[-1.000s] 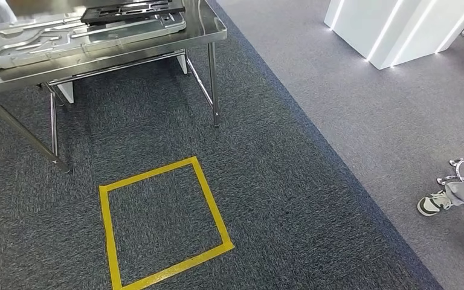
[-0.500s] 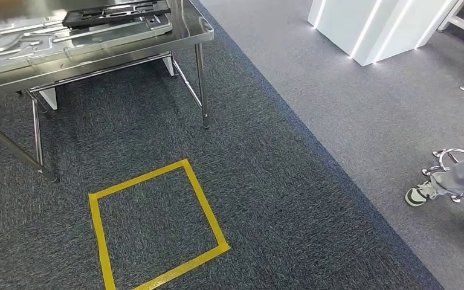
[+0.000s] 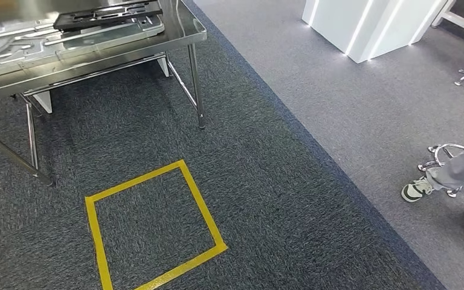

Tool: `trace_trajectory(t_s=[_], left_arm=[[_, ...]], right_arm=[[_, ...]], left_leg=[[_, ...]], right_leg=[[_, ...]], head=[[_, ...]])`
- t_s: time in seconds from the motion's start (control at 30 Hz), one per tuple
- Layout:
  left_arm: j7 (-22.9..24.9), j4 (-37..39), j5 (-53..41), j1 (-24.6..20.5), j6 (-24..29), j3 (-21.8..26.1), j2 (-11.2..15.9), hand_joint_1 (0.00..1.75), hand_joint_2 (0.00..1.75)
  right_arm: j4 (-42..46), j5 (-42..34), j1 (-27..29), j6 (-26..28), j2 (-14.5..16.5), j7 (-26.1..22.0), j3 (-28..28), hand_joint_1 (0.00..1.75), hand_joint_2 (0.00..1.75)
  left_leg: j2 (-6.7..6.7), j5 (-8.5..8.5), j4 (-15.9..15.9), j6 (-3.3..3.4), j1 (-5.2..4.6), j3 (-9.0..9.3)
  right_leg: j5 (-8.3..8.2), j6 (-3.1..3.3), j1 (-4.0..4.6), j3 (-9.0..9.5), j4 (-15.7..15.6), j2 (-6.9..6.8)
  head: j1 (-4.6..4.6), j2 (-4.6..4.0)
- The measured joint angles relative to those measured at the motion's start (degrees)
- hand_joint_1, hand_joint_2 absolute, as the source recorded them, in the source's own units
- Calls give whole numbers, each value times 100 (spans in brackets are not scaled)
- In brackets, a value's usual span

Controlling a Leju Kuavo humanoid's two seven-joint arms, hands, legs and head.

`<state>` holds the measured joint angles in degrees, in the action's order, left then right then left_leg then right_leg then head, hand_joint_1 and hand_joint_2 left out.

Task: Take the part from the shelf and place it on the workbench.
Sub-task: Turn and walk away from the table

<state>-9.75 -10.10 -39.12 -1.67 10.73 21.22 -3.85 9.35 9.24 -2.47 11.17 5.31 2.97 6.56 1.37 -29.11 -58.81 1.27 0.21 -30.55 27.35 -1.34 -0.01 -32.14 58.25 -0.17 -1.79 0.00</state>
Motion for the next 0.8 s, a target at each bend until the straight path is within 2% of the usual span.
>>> trace_trajectory(t_s=[0.13, 0.27, 0.33, 0.43, 0.5, 0.53, 0.6, 0.63, 0.67, 0.7, 0.73, 0.77, 0.8], left_arm=[[3, 0, -5, 2, 1, 0, -4, 0, 0], [11, 0, -34, 0, 3, 0, -2, 0, 0], [18, 0, -42, 1, 5, 0, 4, 0, 0], [28, 0, -44, -1, 7, 2, 13, 0, 0], [29, 0, -47, -6, 0, 2, 4, 0, 0], [29, 0, -48, -9, -8, 2, -2, 0, 0], [29, 0, -48, -10, -23, 3, -8, 0, 0], [29, 0, -48, -9, -29, 4, -9, 0, 0], [30, 0, -48, -9, -33, 5, -9, 0, 0], [30, 0, -48, -10, -35, 7, -9, 0, 0], [31, 0, -48, -12, -38, 8, -10, 0, 0], [31, 0, -48, -13, -40, 9, -11, 0, 0], [31, 0, -48, -13, -41, 10, -6, 0, 0]], right_arm=[[0, 18, 2, -3, -4, -17, -2, 0, 175], [0, 67, 1, -13, -4, -33, 0, 0, 175], [0, 28, 1, 2, -3, -7, -1, 0, 175], [0, -13, 0, 5, -5, 25, -10, 0, 175], [0, -32, -1, 10, -21, 54, -25, 0, 175], [0, -37, 0, 12, -29, 66, -32, 0, 175], [0, -45, 6, 13, -38, 82, -38, 0, 175], [0, -47, 11, 13, -40, 87, -39, 0, 175], [0, -47, 15, 13, -44, 92, -39, 0, 175], [0, -47, 19, 13, -50, 94, -39, 0, 175], [0, -47, 21, 13, -58, 97, -39, 0, 175], [0, -48, 21, 13, -66, 100, -39, 0, 175], [0, -48, 16, 11, -64, 102, -39, 0, 175]], left_leg=[[0, 21, 48, -46, 8, 26], [0, 28, 72, -65, 8, 43], [-1, 24, 58, -50, 0, 40], [1, 47, 97, -18, -2, 56], [40, 120, 227, 13, 44, 121], [69, 156, 290, 28, 72, 150], [135, 179, 329, 46, 92, 164], [171, 174, 329, 38, 96, 163], [208, 164, 326, 23, 104, 169], [246, 147, 321, -2, 121, 179], [284, 122, 308, -40, 147, 198], [324, 87, 281, -93, 175, 221], [364, 44, 246, -155, 178, 235]], right_leg=[[7, 48, 11, 0, 6, 3], [9, 75, 8, 1, 3, 3], [3, 74, -6, 1, -1, 1], [-16, 45, -5, 11, -23, 6], [55, 6, 7, -18, 61, 19], [172, -18, 5, -105, 247, 24], [506, -79, -52, -452, 922, 25], [623, -113, -90, -635, 1262, 22], [642, -151, -133, -746, 1454, 18], [551, -190, -173, -752, 1437, 8], [364, -231, -209, -635, 1188, -24], [150, -277, -243, -438, 785, -118], [-2, -295, -248, -263, 429, -239]], head=[[0, 0], [0, 0], [1, 0], [2, 0], [-7, 0], [-11, 0], [-17, 0], [-16, 0], [-15, 0], [-14, 0], [-15, 0], [-17, 0], [-26, 0]])
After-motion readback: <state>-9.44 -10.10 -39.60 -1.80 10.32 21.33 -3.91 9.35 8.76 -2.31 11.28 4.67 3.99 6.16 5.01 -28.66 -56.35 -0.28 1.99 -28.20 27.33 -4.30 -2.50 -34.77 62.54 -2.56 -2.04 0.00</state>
